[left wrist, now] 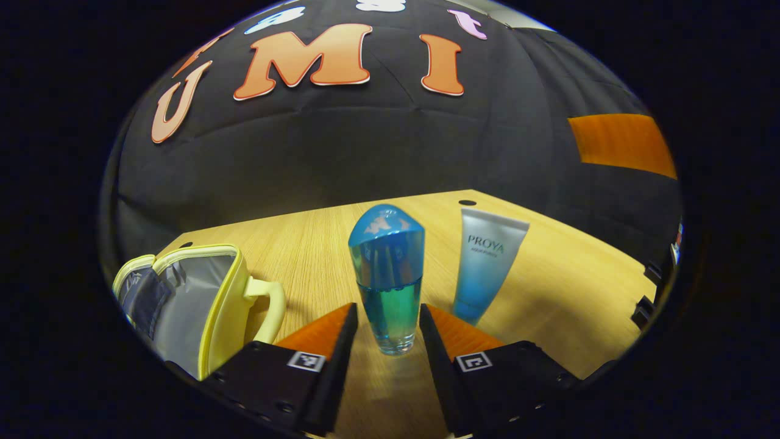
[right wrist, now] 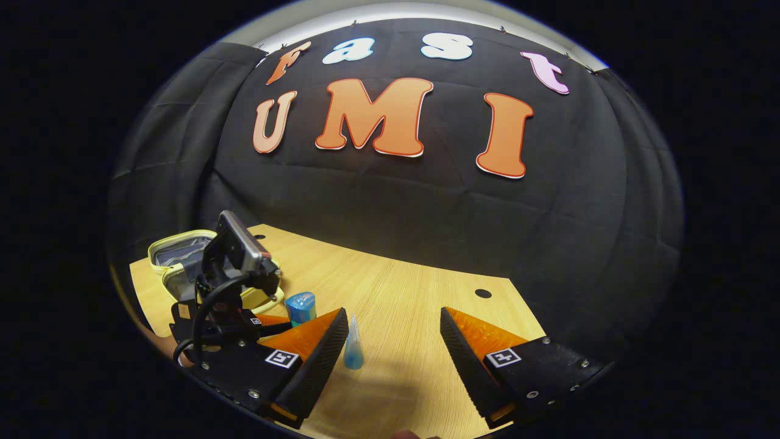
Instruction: First open the suitcase, pack the skin care products into it, and then close the suitcase.
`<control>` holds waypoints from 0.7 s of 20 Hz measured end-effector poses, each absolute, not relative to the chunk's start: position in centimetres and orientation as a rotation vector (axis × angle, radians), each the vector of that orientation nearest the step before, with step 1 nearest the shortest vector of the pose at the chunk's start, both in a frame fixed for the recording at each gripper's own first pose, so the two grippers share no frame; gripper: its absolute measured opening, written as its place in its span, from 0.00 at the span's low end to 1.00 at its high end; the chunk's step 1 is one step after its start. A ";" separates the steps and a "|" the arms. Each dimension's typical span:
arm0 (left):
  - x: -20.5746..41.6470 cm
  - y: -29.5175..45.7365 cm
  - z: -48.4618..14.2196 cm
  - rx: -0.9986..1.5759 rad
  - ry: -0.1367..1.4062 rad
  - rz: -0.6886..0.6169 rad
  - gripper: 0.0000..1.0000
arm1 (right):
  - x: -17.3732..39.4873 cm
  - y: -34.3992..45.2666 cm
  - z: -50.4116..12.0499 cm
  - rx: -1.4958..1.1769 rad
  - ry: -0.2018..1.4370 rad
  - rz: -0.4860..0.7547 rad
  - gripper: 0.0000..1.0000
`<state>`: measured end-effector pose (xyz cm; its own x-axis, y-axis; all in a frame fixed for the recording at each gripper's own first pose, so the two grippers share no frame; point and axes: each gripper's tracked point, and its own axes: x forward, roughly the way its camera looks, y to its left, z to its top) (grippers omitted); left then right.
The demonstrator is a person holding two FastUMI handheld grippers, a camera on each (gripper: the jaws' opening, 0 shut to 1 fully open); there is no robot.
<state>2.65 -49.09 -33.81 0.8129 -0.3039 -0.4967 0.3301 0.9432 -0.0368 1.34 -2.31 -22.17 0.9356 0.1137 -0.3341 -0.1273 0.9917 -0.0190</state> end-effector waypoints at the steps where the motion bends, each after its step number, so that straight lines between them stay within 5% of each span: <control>1: 3.2 -49.1 -33.5 0.059 0.503 -0.338 0.54 | 1.5 -2.4 -22.8 -0.054 0.351 0.120 0.96; 6: 3.5 -49.1 -33.4 0.018 0.535 -0.349 0.42 | 1.2 -1.9 -26.3 -0.013 0.435 0.166 0.96; 14: 4.2 -45.8 -26.7 -0.011 0.497 -0.264 0.41 | 2.2 1.3 -33.1 -0.011 0.578 0.290 0.96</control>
